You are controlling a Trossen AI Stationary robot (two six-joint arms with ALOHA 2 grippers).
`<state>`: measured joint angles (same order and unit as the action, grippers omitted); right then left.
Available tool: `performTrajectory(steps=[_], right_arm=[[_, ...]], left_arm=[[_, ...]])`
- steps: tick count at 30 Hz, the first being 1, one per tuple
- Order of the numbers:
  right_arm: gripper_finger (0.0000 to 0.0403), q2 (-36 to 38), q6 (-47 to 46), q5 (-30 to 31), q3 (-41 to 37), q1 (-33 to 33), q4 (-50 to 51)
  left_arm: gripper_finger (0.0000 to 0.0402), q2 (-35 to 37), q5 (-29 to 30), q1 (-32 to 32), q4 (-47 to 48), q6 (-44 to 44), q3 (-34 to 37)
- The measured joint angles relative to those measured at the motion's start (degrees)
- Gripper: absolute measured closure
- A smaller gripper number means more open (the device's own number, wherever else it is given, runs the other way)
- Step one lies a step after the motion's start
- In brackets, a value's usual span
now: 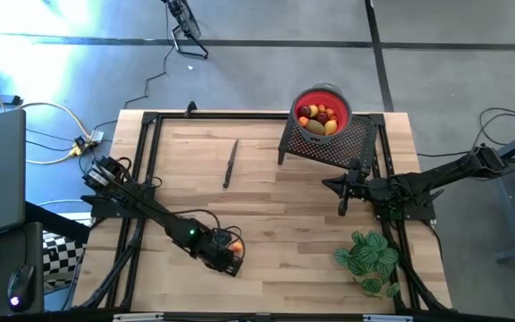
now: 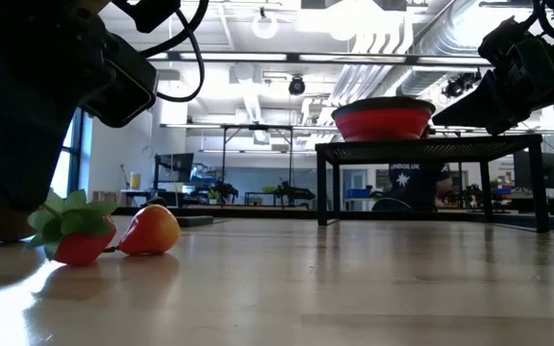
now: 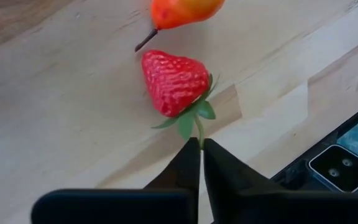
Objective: Pick & Place Fruit
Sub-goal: Put the red strawberry into the red strainer bowl on the shelf
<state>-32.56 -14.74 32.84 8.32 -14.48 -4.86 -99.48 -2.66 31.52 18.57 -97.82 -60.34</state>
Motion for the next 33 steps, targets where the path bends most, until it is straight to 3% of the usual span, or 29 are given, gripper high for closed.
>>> performTrajectory(steps=[25, 33], right_arm=[[0.0401, 0.0, 0.0, 0.0, 0.0, 0.0, 0.0], [0.0401, 0.0, 0.0, 0.0, 0.0, 0.0, 0.0]], left_arm=[[0.0401, 0.1, 0.3, 0.0, -2.7, 5.6, 0.0], [0.0401, 0.1, 3.1, -0.9, -9.9, 12.9, 0.0]])
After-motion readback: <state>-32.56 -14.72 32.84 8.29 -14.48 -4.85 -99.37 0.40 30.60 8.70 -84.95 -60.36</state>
